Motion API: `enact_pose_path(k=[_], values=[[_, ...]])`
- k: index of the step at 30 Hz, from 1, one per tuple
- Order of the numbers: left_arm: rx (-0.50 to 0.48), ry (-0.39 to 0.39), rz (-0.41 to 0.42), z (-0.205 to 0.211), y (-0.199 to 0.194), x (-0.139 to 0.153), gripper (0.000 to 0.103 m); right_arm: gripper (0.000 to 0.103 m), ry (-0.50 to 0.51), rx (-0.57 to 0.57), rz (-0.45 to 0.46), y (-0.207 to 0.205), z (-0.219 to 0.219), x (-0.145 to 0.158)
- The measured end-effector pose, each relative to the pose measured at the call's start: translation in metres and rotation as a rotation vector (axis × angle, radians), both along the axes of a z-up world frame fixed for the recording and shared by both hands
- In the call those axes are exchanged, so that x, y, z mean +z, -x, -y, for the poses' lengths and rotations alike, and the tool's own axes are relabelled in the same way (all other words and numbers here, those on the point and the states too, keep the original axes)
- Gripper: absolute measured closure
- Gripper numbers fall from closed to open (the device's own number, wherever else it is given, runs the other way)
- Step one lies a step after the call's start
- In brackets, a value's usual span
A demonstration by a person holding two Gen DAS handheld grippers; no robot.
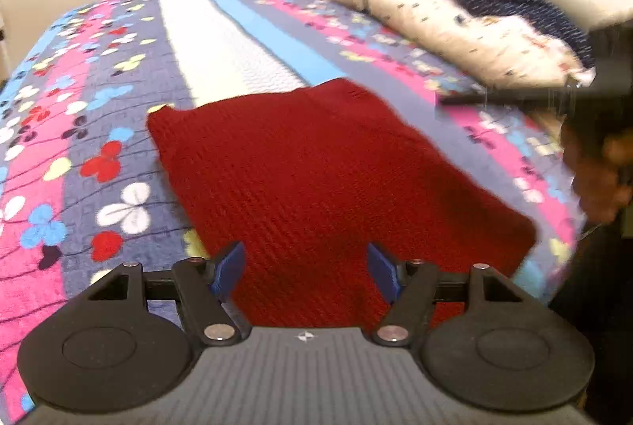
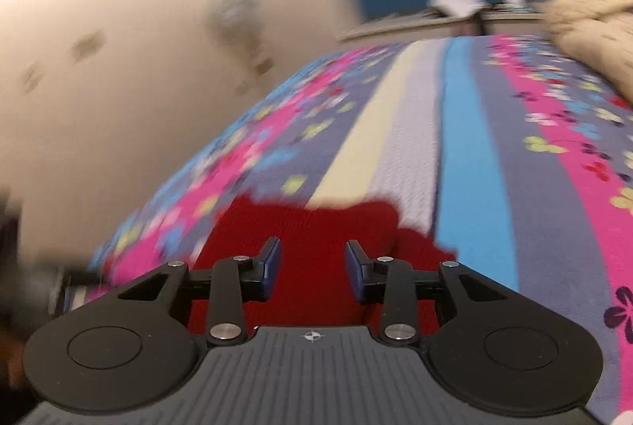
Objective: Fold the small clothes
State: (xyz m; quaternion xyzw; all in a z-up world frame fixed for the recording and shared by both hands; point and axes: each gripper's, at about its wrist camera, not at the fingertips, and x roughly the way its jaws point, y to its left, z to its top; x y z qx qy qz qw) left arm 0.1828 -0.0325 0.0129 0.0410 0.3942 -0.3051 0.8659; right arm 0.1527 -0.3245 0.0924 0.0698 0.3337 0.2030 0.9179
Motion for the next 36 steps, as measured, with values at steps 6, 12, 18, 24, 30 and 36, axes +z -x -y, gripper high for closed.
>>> enact_pose_path(k=[6, 12, 18, 24, 30, 36], values=[[-0.246, -0.263, -0.096, 0.039, 0.029, -0.047, 0.028, 0.068, 0.335, 0.180, -0.294, 0.028, -0.009, -0.066], [-0.109, -0.086, -0.121, 0.015, 0.007, -0.019, 0.024, 0.052, 0.130, 0.094, -0.241, 0.020, 0.020, -0.040], [0.226, 0.112, -0.201, -0.024, -0.038, -0.016, 0.012, 0.017, -0.080, -0.247, -0.252, -0.012, 0.073, -0.042], [0.335, 0.167, -0.284, -0.033, -0.072, -0.033, 0.009, 0.017, -0.182, -0.299, -0.397, -0.046, 0.086, -0.075], [0.371, 0.245, -0.400, -0.038, -0.102, -0.058, 0.000, 0.013, -0.142, -0.212, -0.498, -0.067, 0.052, -0.095], [0.366, 0.342, -0.483, -0.037, -0.125, -0.083, 0.000, 0.024, -0.150, -0.196, -0.485, -0.075, 0.044, -0.096]])
